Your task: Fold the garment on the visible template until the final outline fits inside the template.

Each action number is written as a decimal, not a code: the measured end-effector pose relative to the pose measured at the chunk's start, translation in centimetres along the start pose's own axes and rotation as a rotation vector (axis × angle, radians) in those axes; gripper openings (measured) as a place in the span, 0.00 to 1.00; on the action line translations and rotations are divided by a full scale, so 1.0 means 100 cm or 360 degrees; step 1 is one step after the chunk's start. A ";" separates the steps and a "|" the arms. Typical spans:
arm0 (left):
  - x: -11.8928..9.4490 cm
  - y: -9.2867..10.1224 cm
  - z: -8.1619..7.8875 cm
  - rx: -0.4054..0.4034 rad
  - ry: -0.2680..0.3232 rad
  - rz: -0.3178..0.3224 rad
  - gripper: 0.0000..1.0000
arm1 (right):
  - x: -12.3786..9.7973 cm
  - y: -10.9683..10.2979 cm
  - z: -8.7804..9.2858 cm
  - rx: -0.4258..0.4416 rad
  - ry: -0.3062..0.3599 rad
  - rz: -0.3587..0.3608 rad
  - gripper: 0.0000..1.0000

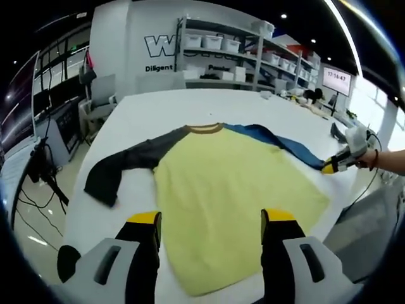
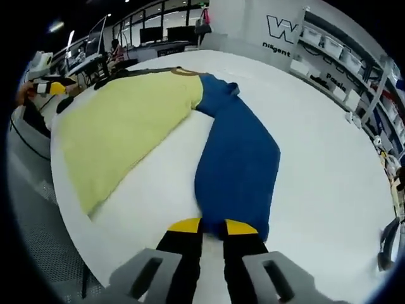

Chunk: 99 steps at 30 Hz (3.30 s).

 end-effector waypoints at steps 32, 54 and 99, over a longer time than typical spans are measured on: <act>-0.018 -0.021 -0.006 0.0008 0.0035 -0.0152 0.72 | 0.004 0.160 -0.082 0.0538 0.0211 0.0211 0.00; -0.018 -0.039 -0.005 -0.0003 -0.0008 -0.0226 0.72 | 0.040 0.245 -0.040 0.0739 0.0162 0.0556 0.00; -0.038 -0.014 0.000 0.0049 0.0044 -0.0035 0.99 | 0.029 0.185 -0.050 0.1139 0.0108 0.0476 0.00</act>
Point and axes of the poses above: the point that each gripper's makers call its tool centre point, and the gripper's own axes: x roughly forward along the fingers, y roughly to its right, z roughly out of its underside, the point moved 5 cm from there along -x, roughly backward along the fingers, and after that the axes turned 4 degrees about x, right-handed, at the moved point
